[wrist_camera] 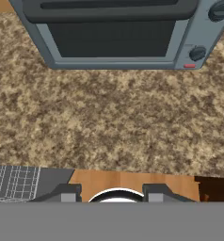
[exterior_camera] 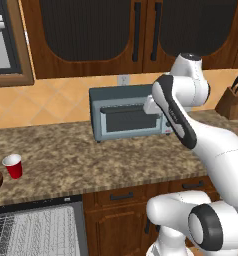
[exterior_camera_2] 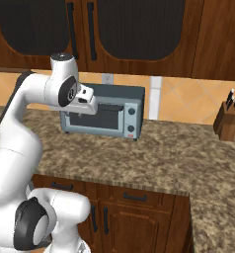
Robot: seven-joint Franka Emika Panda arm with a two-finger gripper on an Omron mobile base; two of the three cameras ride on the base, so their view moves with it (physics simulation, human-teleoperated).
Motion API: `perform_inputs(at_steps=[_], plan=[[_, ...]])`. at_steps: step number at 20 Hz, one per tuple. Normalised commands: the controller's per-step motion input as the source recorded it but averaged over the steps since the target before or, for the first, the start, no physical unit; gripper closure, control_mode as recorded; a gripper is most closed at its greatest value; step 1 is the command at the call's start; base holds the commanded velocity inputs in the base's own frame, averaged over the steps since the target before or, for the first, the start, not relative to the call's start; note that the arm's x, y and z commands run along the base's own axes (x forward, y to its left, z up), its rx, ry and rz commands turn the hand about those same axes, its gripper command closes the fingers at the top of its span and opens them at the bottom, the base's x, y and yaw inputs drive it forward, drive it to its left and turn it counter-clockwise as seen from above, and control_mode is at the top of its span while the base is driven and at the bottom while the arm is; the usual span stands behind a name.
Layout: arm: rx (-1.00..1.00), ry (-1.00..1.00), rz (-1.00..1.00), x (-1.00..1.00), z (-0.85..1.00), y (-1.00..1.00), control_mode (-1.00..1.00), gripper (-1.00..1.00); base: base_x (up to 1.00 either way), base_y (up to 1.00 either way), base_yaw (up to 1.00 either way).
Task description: Pick up the cup and bowl from the counter, place them in the dishwasher, and close the dishwasher door.
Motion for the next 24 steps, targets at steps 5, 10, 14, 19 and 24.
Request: perform_inputs(at_steps=[5, 10, 14, 19, 24], plan=[[0.00, -0.09, 0.00, -0.37, 0.00, -0.02, -1.00, -1.00, 0.00, 0.00, 0.00], [0.00, -0.17, 0.00, -0.74, 0.00, 0.00, -1.00, -1.00, 0.00, 0.00, 0.00], [0.00, -0.08, 0.00, -0.71, 0.00, 0.00, -1.00, -1.00, 0.00, 0.00, 0.00], [0.00, -0.06, 0.00, -0.54, 0.00, 0.00, -1.00, -1.00, 0.00, 0.00, 0.00], [-0.02, -0.03, 0.00, -0.63, 0.11, 0.00, -1.00, -1.00, 0.00, 0.00, 0.00]])
